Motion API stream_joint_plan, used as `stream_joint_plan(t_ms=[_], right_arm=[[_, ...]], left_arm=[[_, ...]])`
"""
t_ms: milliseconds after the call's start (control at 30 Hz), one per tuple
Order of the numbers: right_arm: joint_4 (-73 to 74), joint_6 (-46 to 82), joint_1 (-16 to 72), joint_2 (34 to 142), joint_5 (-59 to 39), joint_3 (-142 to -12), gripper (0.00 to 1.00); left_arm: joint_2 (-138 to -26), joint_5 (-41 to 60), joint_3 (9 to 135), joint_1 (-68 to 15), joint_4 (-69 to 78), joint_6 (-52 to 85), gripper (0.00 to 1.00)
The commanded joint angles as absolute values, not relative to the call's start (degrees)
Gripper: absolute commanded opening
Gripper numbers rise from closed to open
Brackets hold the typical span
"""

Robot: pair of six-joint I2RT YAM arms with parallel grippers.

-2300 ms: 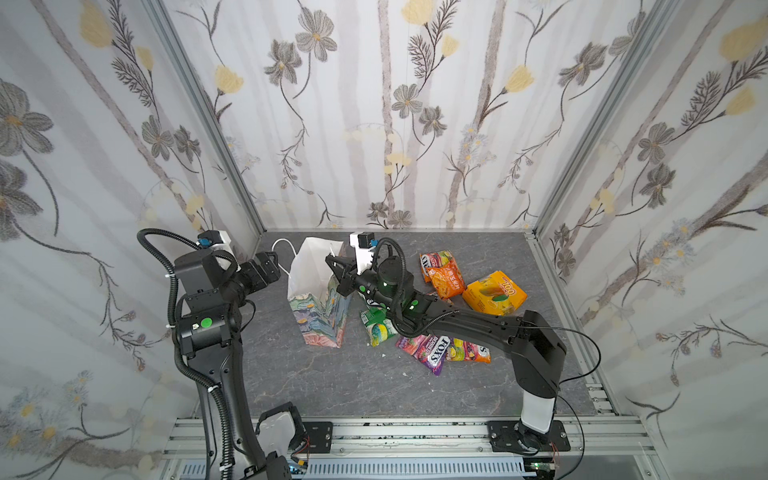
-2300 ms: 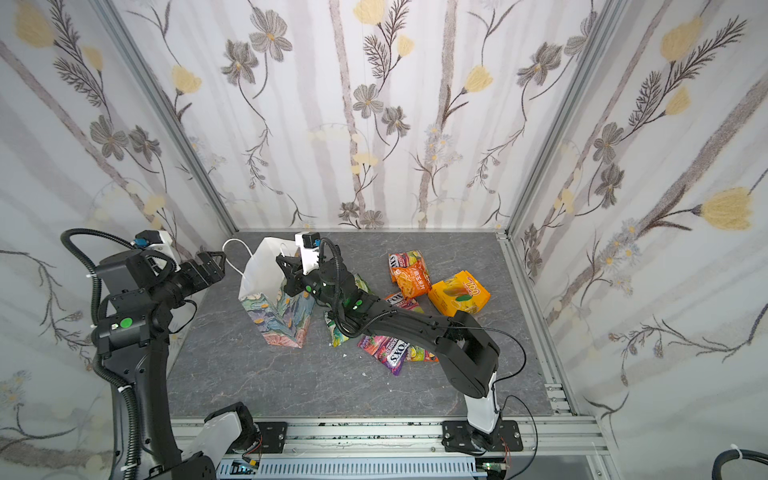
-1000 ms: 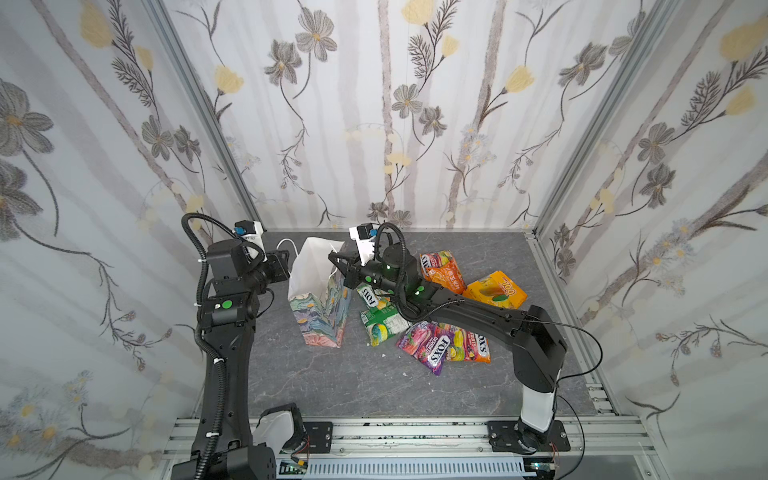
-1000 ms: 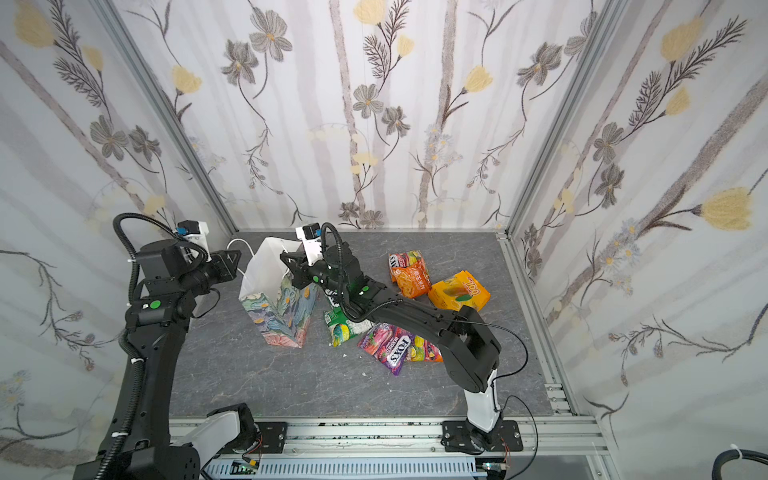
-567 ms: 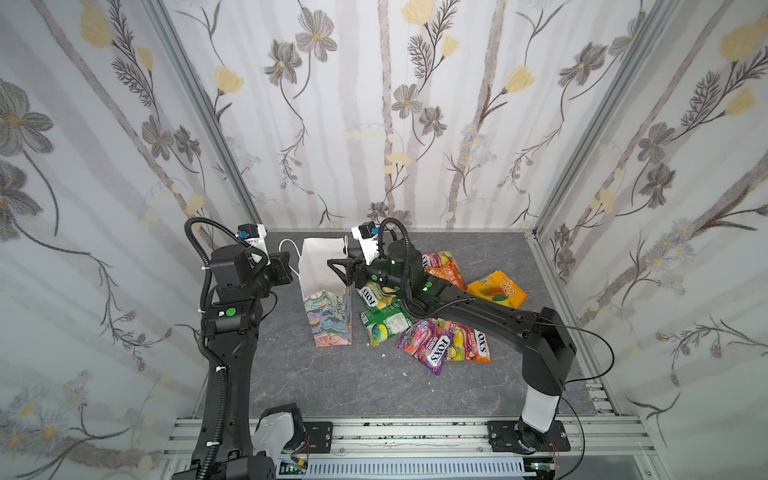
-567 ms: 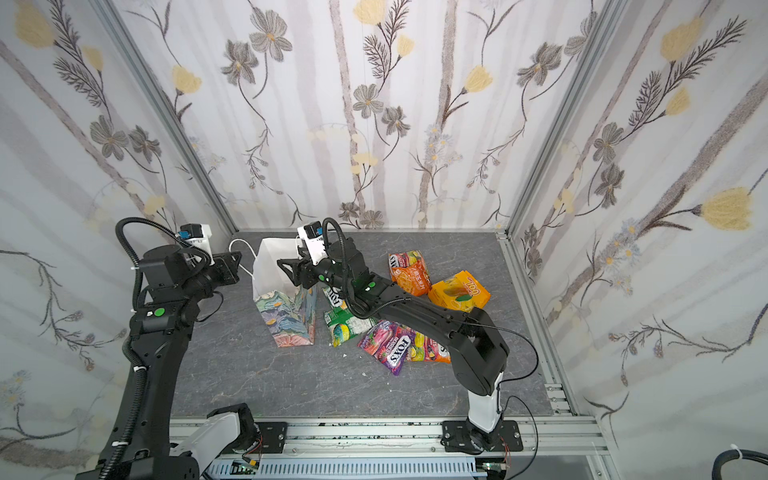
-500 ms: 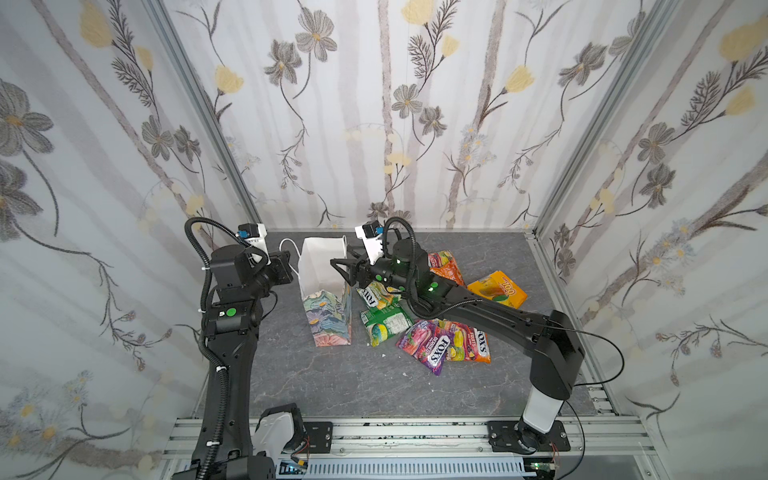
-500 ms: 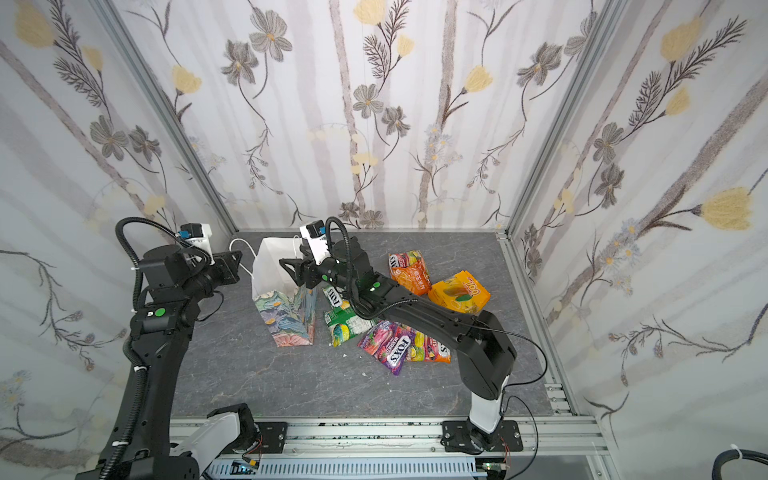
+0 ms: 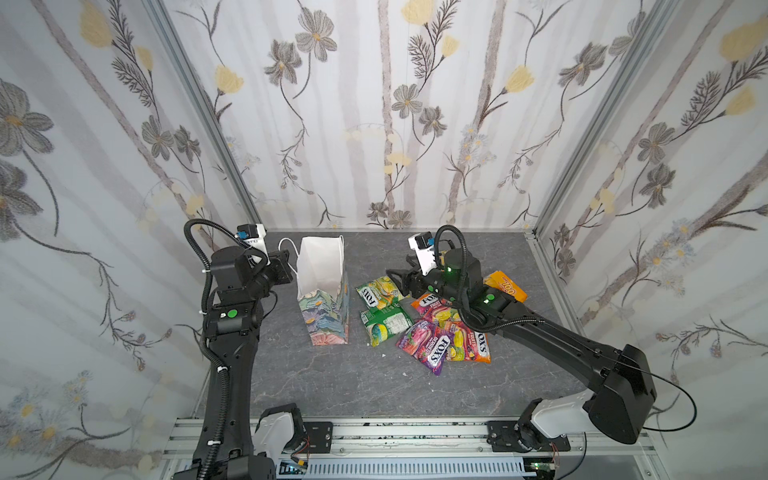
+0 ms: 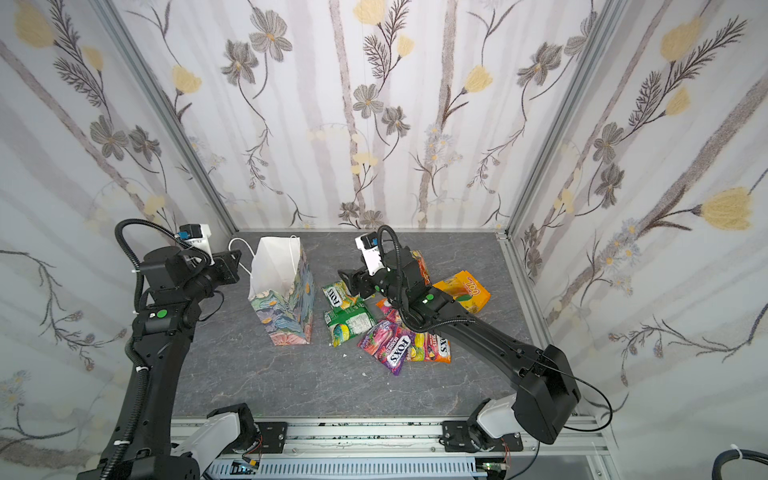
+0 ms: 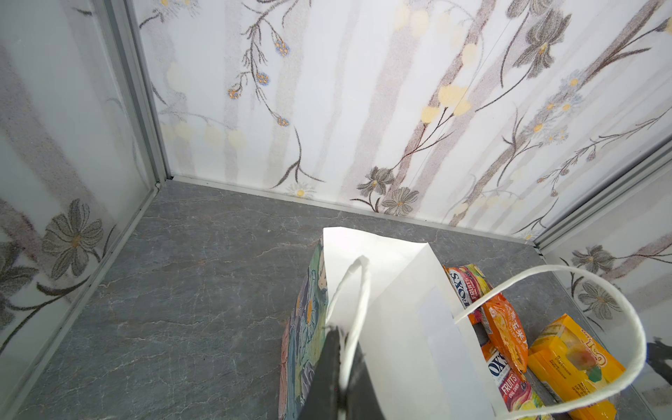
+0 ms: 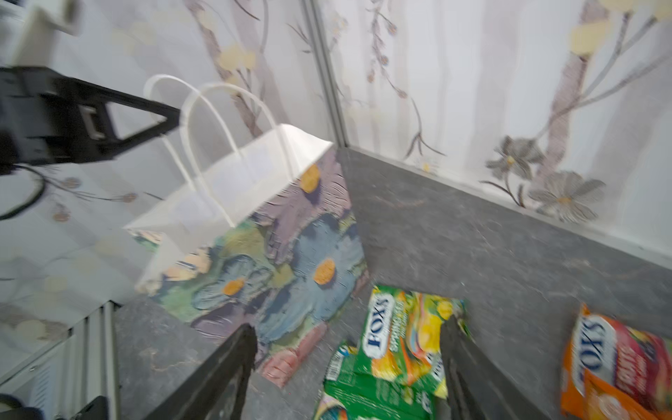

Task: Place the snacks into the paper bag
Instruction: 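Move the right gripper over the green Fox's Spring Tea candy bag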

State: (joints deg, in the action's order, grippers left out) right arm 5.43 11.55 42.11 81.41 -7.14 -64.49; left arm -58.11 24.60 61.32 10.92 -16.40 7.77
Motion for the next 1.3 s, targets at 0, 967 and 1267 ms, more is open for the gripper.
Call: stream_joint_plan(t_ms=[0, 967, 1267], right_arm=[[0.64, 14.22, 38.61, 83.12, -9.48, -63.19, 0.77], [-9.41, 7.85, 30.47, 118.52, -21.3, -83.46, 0.7], [-8.97, 7.62, 30.42, 122.05, -21.57, -84.9, 0.7]], left_arm=[[-57.82, 24.96, 61.0, 11.21, -13.79, 8.0, 0.0], [-56.34, 31.18, 58.27, 14.11, -9.84, 10.2, 0.0], [-56.52, 31.55, 58.11, 14.23, -9.88, 10.38, 0.0]])
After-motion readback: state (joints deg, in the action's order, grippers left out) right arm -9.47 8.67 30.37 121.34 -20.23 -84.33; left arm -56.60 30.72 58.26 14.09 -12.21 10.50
